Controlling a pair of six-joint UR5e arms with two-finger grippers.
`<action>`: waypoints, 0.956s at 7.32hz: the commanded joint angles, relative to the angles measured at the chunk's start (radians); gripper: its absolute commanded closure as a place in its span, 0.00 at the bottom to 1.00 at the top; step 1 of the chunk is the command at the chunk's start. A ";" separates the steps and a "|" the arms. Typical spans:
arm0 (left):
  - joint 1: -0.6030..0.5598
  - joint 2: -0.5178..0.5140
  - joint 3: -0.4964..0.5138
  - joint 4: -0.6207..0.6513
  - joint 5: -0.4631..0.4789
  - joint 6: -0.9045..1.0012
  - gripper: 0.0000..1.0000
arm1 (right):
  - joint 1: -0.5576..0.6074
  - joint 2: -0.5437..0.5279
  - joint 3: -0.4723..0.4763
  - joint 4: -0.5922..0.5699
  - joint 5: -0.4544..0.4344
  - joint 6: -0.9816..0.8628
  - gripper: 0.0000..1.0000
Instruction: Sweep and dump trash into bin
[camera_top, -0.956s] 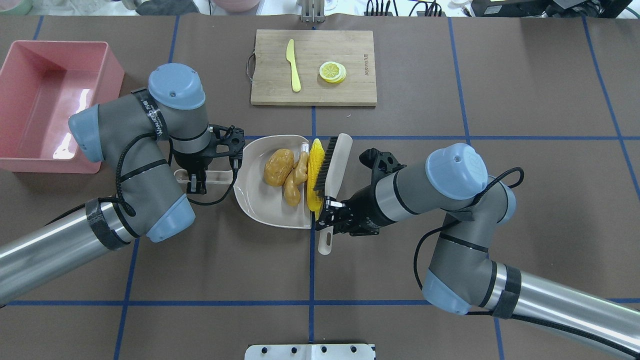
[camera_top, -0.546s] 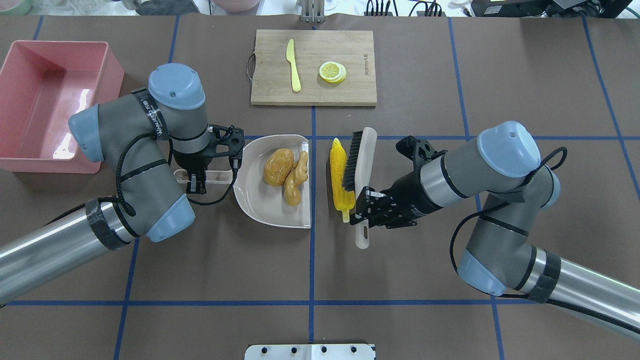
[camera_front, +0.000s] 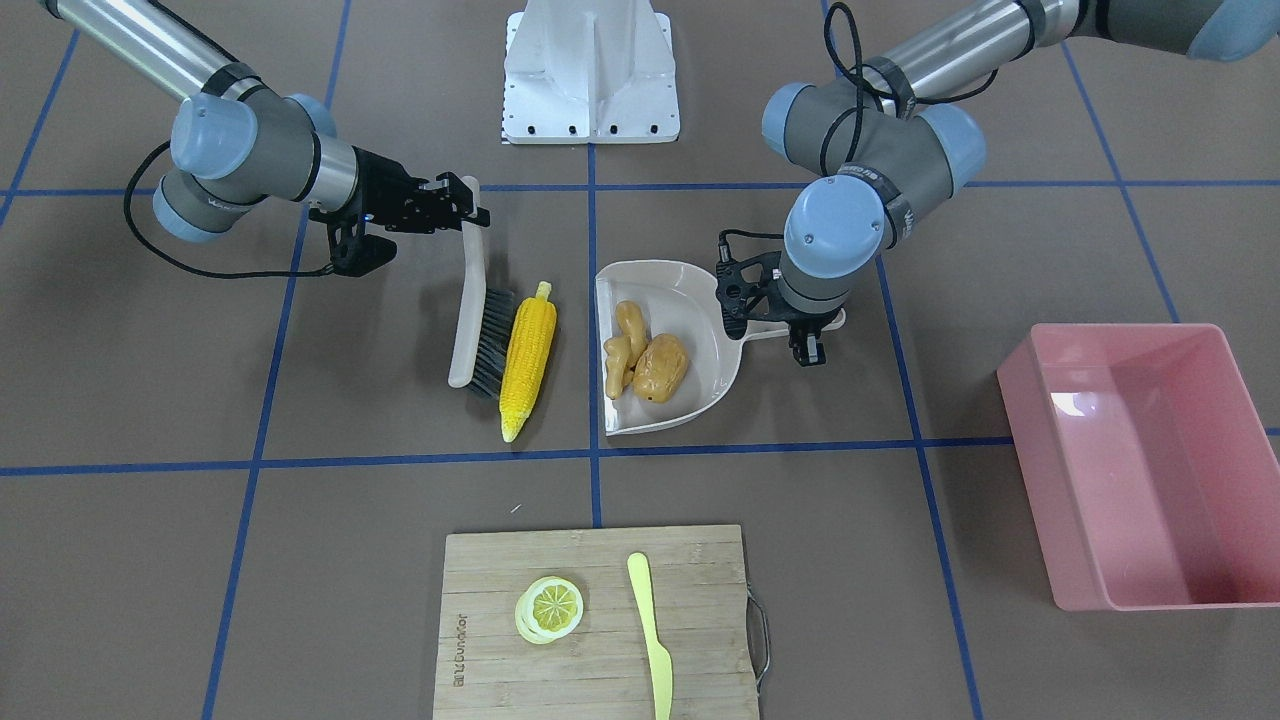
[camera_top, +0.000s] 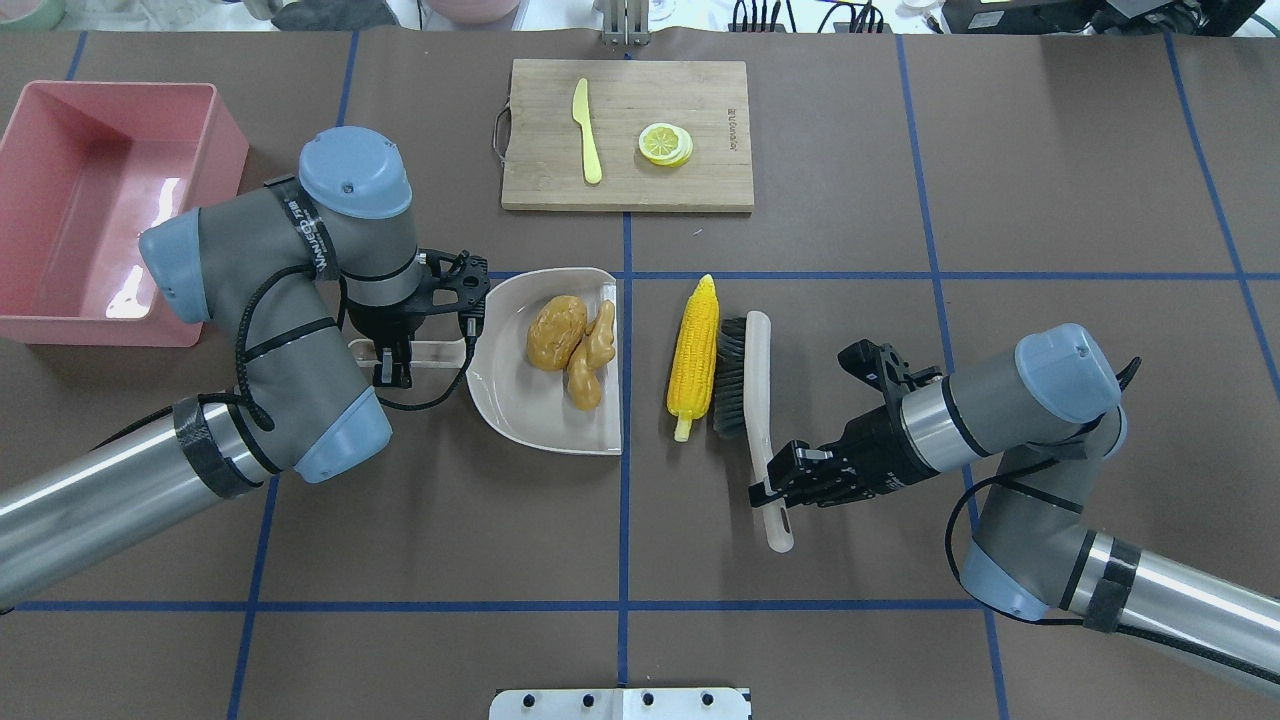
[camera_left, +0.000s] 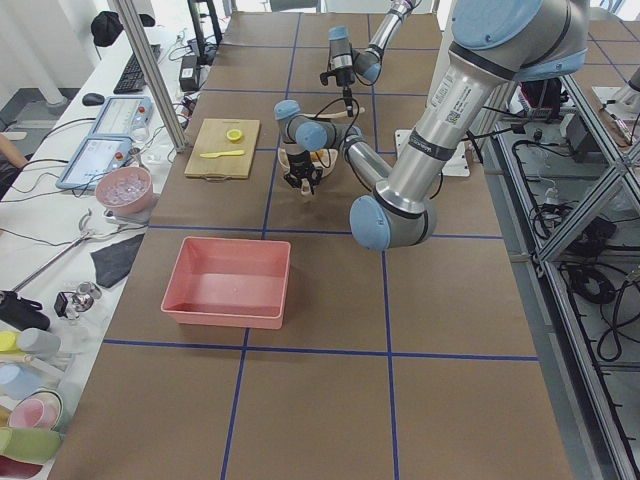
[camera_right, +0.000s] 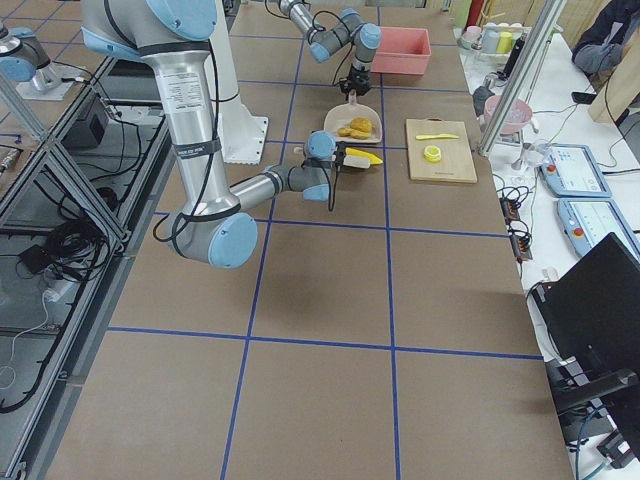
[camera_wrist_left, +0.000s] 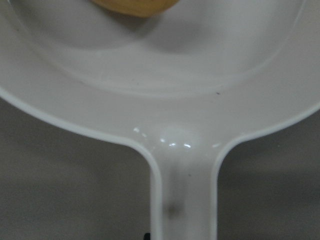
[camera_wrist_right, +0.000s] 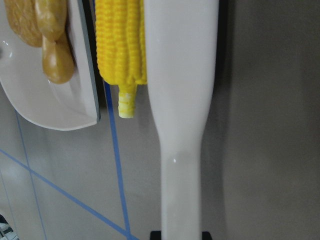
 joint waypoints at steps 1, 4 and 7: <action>-0.006 0.000 -0.003 0.009 -0.001 0.002 1.00 | -0.022 0.011 -0.033 0.048 -0.002 -0.001 1.00; -0.006 -0.015 -0.019 0.098 -0.001 0.002 1.00 | -0.025 0.070 -0.041 -0.020 -0.012 -0.002 1.00; -0.006 -0.030 -0.023 0.141 0.000 0.001 1.00 | -0.025 0.156 -0.041 -0.148 -0.031 -0.062 1.00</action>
